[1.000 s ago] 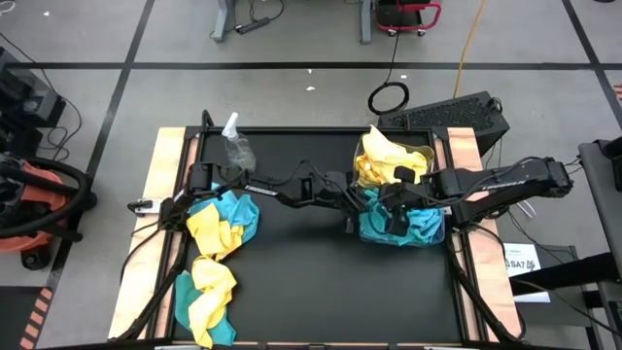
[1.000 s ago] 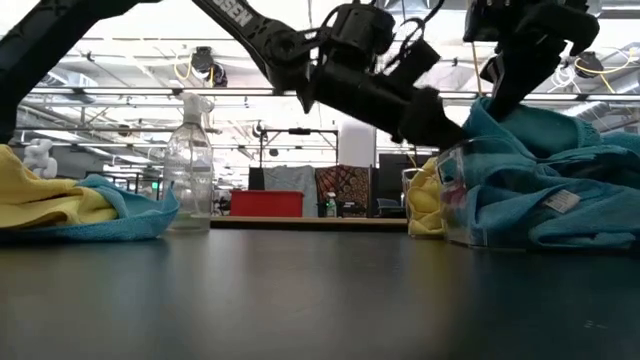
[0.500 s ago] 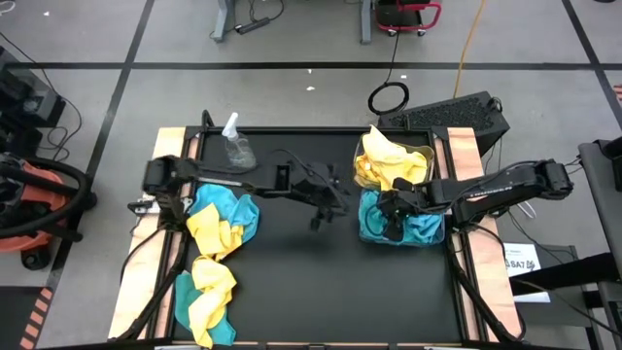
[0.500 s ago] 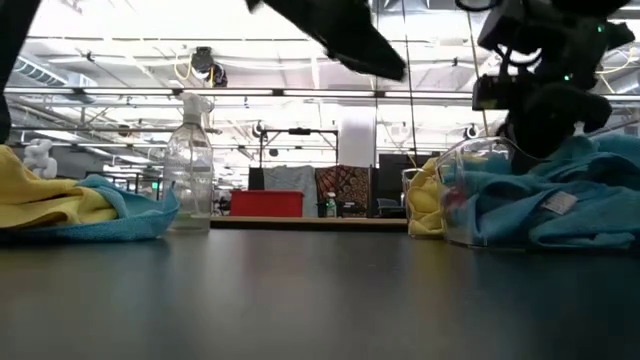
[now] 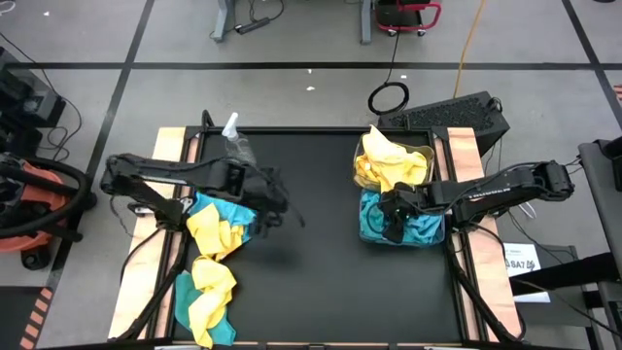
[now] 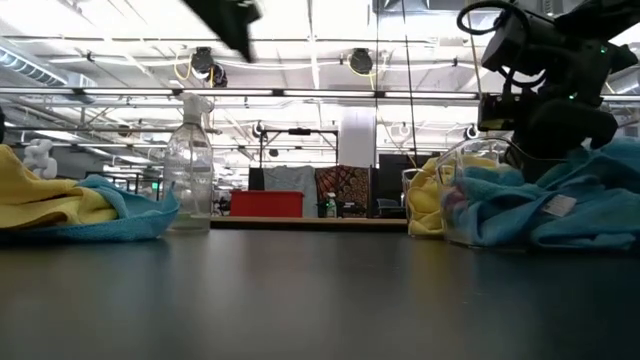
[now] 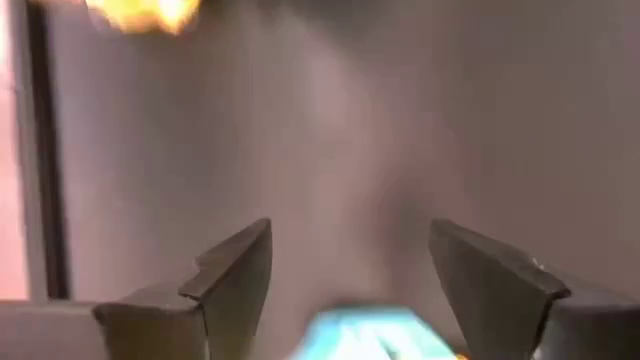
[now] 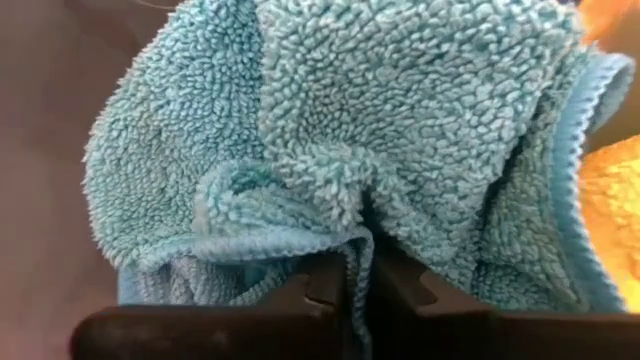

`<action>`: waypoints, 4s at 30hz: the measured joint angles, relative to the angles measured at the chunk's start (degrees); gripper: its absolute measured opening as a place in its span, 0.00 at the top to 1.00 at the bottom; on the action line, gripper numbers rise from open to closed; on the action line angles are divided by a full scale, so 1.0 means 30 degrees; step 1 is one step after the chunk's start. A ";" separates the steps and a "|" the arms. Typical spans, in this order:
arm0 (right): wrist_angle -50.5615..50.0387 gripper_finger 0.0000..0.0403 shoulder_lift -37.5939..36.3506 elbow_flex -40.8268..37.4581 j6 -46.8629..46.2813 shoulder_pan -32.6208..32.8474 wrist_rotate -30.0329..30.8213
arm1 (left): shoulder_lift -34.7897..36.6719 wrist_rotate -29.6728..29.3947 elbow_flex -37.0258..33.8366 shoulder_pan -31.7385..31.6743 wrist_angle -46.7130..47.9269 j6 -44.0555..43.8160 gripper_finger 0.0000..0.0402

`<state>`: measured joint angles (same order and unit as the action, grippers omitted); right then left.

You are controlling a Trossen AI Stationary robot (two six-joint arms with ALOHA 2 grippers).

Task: Sort microfiber towel by color & place in baskets
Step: Put the blue microfiber towel into the bottom transparent bin, then put the yellow microfiber towel into the top transparent bin

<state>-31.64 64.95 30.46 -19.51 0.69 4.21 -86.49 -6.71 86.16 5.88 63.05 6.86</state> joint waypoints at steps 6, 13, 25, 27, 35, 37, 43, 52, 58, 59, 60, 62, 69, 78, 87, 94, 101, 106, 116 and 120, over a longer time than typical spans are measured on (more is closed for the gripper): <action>-0.0504 0.81 -0.0453 -0.0007 -0.0111 0.0015 -0.1404 | 0.0917 0.0461 -0.0701 0.1262 0.4963 -0.3469 0.31; -0.2684 0.67 -0.1549 0.1431 -0.0358 0.0023 -0.2100 | 0.2033 0.1876 -0.3806 0.2933 0.4572 -0.5765 0.31; -0.6255 0.59 -0.3317 0.6728 -0.0210 0.0594 -0.2010 | 0.2036 0.2017 -1.0121 0.3604 0.0753 -0.7164 0.31; -0.6383 0.59 -0.3563 0.7300 -0.0205 0.0809 -0.1996 | 0.2037 0.2344 -1.0632 0.3604 0.0667 -0.7518 0.31; -0.6463 0.59 -0.4080 0.8029 -0.0197 0.1494 -0.1275 | 0.2037 0.4585 -1.2233 0.3739 0.0650 -0.8570 0.31; -0.6450 0.59 -0.4067 0.8029 -0.0197 0.1565 -0.1238 | 0.2037 0.4593 -1.2553 0.3818 0.0720 -0.8723 0.31; -0.6168 0.59 -0.3836 0.8029 -0.0158 0.1560 -0.1238 | 0.2037 0.4624 -1.3543 0.3993 0.0683 -0.9198 0.36; -0.4555 0.59 -0.3403 0.8029 0.0851 0.1567 -0.1245 | 0.2037 0.5168 -1.3644 0.4683 0.0949 -0.8115 0.94; -0.3201 0.59 -0.2560 0.8036 0.1665 0.1563 -0.1259 | 0.2046 0.4287 -1.1800 0.5098 0.3181 -0.8016 0.99; -0.3004 0.59 -0.2362 0.8036 0.1827 0.1560 -0.1267 | 0.2097 0.3943 -1.1330 0.5176 0.3475 -0.7993 0.99; -0.2862 0.59 -0.2177 0.8036 0.1976 0.1567 -0.1267 | 0.2165 0.3609 -1.0806 0.5243 0.3798 -0.7986 0.99; -0.2634 0.59 -0.1734 0.8036 0.2315 0.1563 -0.1267 | 0.2359 0.2868 -0.9624 0.5363 0.4304 -0.7956 0.99; 0.0310 0.59 0.0399 0.8036 0.3783 0.1573 -0.1424 | 0.3082 -0.0510 -0.5110 0.5724 0.5635 -0.7297 0.99; 0.6421 0.59 0.4117 0.8036 0.6575 0.2174 -0.1508 | 0.3104 -0.5064 -0.1047 0.5841 0.4560 -0.4340 1.00; 1.4304 0.49 0.8123 0.8036 0.7924 0.2179 -0.1435 | 0.3093 -0.8093 -0.0149 0.5781 0.0643 -0.0447 1.00; 2.0034 0.28 1.0654 0.8029 0.8642 0.1871 -0.0611 | 0.3093 -0.8390 -0.0149 0.5267 -0.1506 0.1563 1.00; 2.4366 0.23 1.2570 0.8049 0.9034 0.1643 -0.0927 | 0.3093 -0.7743 -0.0149 0.5146 -0.3930 0.3725 1.00; 2.5047 0.24 1.3876 0.8966 0.8991 0.1370 -0.0963 | 0.3093 -0.7493 -0.0149 0.4818 -0.5871 0.5191 1.00; 2.5001 0.25 1.6665 1.1609 0.7490 0.1469 -0.5885 | 0.3093 -0.7515 -0.0149 0.3835 -0.6653 0.6824 1.00; 2.4745 0.25 1.6823 1.1730 0.7409 0.1545 -0.6468 | 0.3093 -0.7422 -0.0149 0.3764 -0.6509 0.6898 1.00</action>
<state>42.60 115.42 65.65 2.72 5.32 -15.20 -77.21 -28.98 85.71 17.17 43.52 27.55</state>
